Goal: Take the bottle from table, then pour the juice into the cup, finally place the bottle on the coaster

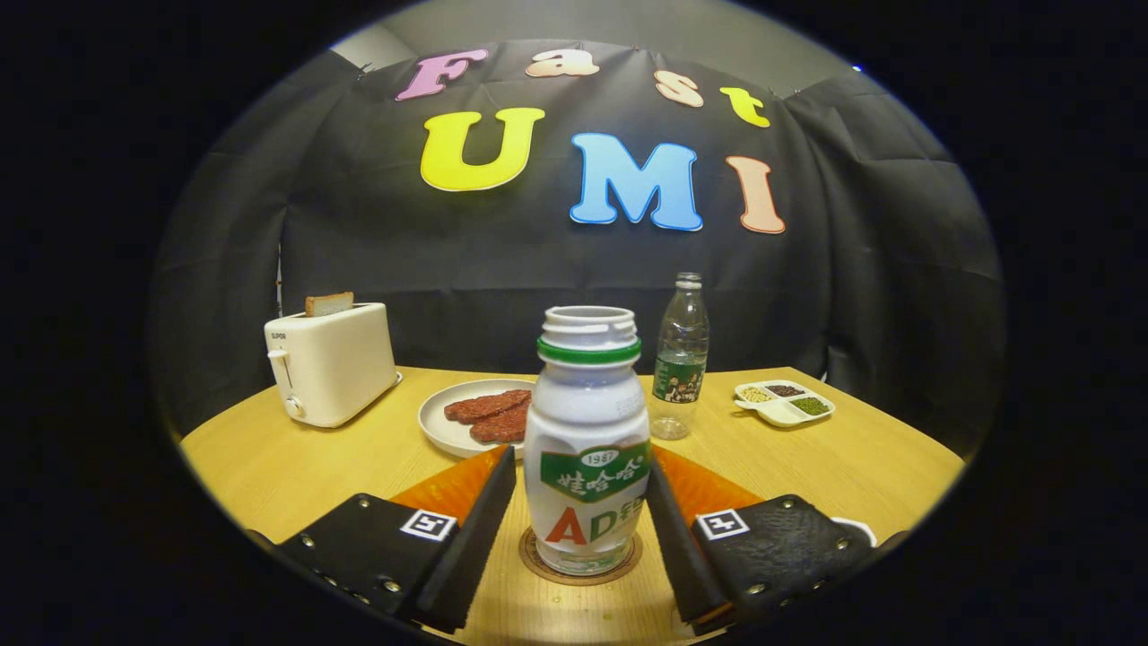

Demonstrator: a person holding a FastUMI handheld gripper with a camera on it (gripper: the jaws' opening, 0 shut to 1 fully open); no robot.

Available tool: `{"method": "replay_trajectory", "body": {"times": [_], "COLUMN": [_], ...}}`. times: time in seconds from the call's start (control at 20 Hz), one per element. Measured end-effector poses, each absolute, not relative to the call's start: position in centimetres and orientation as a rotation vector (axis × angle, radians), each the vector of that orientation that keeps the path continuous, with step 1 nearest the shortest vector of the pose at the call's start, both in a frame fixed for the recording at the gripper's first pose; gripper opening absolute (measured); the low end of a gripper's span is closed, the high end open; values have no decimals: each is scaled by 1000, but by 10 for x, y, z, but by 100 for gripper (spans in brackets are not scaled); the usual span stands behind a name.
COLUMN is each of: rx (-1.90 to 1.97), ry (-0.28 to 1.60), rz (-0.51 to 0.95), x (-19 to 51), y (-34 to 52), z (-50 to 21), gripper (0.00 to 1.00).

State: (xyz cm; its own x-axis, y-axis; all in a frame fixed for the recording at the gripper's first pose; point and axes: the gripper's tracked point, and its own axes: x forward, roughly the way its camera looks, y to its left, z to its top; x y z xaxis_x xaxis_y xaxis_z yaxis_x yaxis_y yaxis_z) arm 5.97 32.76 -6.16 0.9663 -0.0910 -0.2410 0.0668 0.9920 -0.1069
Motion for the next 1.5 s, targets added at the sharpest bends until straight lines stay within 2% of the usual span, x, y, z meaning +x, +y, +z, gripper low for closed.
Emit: {"method": "replay_trajectory", "body": {"times": [0.05, 0.3, 1.5], "rx": [-83, -50, 761], "ry": [246, 226, 43], "rz": [-90, -110, 10], "x": [62, 60, -8], "y": [327, 326, 377], "z": [-62, -62, -3], "gripper": [71, 68, 67]}}
